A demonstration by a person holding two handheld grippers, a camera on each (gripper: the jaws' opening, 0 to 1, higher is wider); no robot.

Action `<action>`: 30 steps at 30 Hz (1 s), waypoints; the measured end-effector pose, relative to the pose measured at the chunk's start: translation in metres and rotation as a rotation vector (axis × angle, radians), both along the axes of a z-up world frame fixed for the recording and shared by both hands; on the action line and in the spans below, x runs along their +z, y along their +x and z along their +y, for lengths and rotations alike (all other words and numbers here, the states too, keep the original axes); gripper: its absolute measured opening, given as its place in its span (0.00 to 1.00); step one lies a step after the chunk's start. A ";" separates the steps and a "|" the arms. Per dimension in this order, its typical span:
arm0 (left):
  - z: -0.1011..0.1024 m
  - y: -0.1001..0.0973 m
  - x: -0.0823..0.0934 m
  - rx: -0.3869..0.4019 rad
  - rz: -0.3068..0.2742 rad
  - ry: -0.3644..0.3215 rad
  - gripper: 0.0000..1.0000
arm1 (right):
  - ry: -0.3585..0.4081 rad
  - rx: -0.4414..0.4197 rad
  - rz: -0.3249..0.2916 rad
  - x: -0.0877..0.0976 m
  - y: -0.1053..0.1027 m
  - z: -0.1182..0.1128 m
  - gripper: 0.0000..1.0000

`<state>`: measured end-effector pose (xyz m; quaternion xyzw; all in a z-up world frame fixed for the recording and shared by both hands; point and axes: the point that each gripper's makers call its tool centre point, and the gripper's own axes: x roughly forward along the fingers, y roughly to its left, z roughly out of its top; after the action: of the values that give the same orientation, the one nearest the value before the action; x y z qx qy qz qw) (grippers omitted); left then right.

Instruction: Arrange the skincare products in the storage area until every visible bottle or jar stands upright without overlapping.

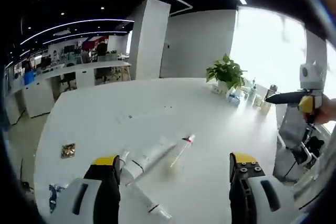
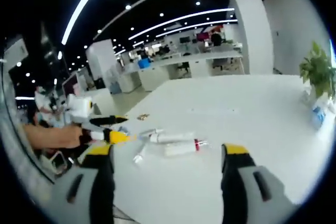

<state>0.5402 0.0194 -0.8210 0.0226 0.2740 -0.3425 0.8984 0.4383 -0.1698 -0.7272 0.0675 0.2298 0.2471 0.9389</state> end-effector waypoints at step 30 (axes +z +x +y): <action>-0.029 0.100 -0.124 -0.416 0.238 0.452 0.58 | -0.089 -0.275 0.076 -0.009 -0.067 -0.054 0.76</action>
<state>0.6402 -0.0093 -0.9455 0.2368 0.4355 -0.4494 0.7431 0.3712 -0.2237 -0.7363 0.0661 0.2644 0.1029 0.9566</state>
